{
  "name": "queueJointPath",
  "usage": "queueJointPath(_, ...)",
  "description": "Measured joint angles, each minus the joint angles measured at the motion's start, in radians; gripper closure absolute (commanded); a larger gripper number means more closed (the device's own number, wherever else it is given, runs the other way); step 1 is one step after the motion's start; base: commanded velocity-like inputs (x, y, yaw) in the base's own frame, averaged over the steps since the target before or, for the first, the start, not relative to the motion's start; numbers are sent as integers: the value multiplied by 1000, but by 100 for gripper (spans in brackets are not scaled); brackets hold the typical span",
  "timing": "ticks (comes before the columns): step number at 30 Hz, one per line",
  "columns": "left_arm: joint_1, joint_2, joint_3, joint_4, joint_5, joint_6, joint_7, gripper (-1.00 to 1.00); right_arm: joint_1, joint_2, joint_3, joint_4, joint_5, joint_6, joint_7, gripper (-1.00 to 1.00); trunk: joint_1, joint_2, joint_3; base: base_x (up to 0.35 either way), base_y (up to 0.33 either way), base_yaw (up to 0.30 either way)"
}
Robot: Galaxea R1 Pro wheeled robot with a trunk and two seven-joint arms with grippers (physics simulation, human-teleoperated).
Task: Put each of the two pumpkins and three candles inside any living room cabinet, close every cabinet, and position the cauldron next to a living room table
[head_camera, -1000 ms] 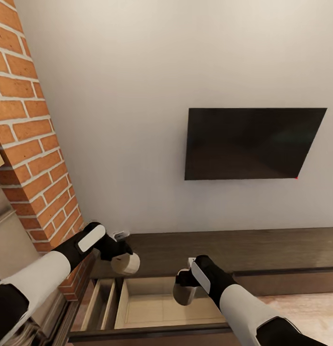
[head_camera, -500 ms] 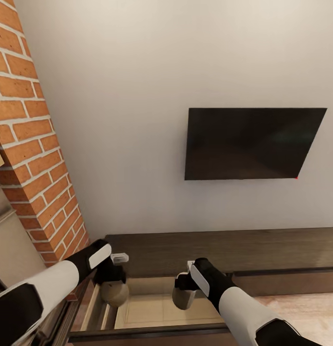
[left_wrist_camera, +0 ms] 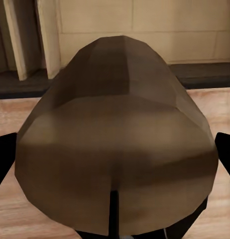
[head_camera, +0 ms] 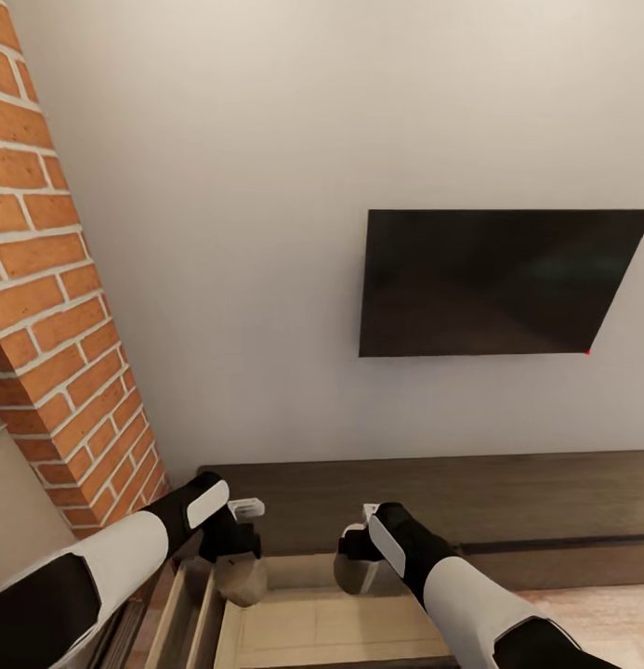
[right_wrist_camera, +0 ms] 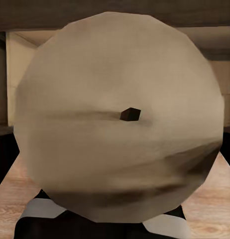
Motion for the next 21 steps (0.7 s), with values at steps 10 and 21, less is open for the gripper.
queueJointPath(10,69,-37,0,3,1,-23,2,100,6,0,0,9,0,5,-10,100,0,0,0,12,0,0)
queueJointPath(21,88,-38,3,8,5,-87,7,100,6,0,1,11,3,1,-12,100,0,0,-2,0,0,110)
